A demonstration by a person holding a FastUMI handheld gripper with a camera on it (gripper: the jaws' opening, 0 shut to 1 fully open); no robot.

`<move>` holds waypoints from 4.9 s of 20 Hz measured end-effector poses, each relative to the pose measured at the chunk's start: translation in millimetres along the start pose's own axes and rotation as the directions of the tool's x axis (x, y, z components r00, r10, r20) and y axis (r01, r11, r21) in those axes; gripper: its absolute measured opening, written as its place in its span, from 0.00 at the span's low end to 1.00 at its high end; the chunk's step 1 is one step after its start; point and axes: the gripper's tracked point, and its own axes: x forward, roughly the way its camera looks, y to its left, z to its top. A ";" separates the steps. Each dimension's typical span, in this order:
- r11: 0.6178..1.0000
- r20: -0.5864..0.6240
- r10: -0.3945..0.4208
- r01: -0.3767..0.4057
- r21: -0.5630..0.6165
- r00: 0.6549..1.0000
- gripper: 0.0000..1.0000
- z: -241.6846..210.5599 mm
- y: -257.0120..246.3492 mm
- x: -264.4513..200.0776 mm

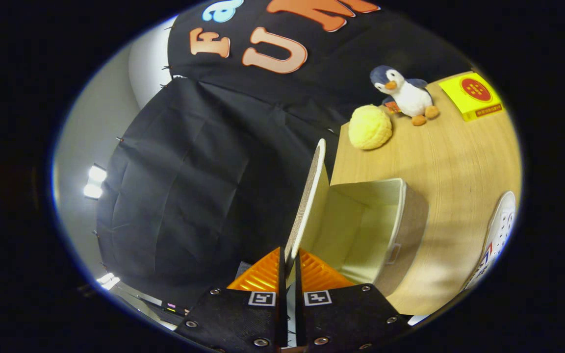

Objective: Open the storage box then place both shoes into the box .Put the left shoe in first, then the right shoe, with the right side of both shoes facing outward in a uniform manner.

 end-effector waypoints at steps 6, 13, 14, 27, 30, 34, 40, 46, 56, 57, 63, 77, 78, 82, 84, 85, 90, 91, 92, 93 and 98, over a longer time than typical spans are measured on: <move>0.997 -0.021 0.037 -0.039 -0.069 0.999 0.09 5.3 53.1 50.8; 0.996 -0.130 0.048 -0.057 -0.065 0.990 0.09 -34.0 83.2 139.9; 0.997 -0.141 0.041 -0.050 -0.066 0.989 0.09 -37.4 84.3 148.8; 0.993 -0.169 -0.110 0.100 -0.068 0.979 0.38 -50.9 71.4 186.5; 0.981 -0.112 -0.152 0.136 -0.141 0.982 0.67 -37.1 52.7 162.0; 0.939 -0.024 -0.262 0.249 -0.238 0.965 0.86 -17.6 15.5 118.5; 0.810 0.087 -0.437 0.434 -0.393 0.895 0.90 0.9 -64.8 39.1; 0.685 0.219 -0.575 0.610 -0.398 0.789 0.90 7.5 -142.5 -48.8; 0.551 0.168 -0.771 0.776 -0.307 0.615 0.85 -59.0 -286.3 -163.5; 0.545 0.156 -0.781 0.782 -0.303 0.605 0.85 -66.6 -298.0 -169.9; 0.476 0.104 -0.839 0.813 -0.335 0.534 0.80 -98.9 -346.0 -187.9; 0.476 0.109 -0.839 0.817 -0.325 0.533 0.35 -106.3 -395.3 -170.3; 0.480 0.118 -0.836 0.818 -0.318 0.537 0.30 -104.7 -394.6 -167.2; 0.534 0.101 -0.813 0.803 -0.264 0.574 0.16 -108.3 -394.3 -165.2; 0.560 0.075 -0.807 0.800 -0.218 0.585 0.06 -108.8 -393.2 -164.6; 0.563 0.076 -0.806 0.800 -0.208 0.587 0.04 -106.5 -390.6 -165.5; 0.599 0.138 -0.774 0.785 -0.158 0.618 0.01 -80.8 -358.8 -160.8; 0.617 0.141 -0.760 0.773 -0.150 0.634 0.01 -76.7 -352.1 -157.5; 0.627 0.154 -0.750 0.766 -0.142 0.643 0.01 -71.5 -345.1 -156.5; 0.642 0.161 -0.737 0.754 -0.141 0.657 0.01 -68.3 -336.4 -154.3; 0.632 0.208 -0.730 0.759 -0.159 0.651 0.00 -50.1 -318.5 -148.1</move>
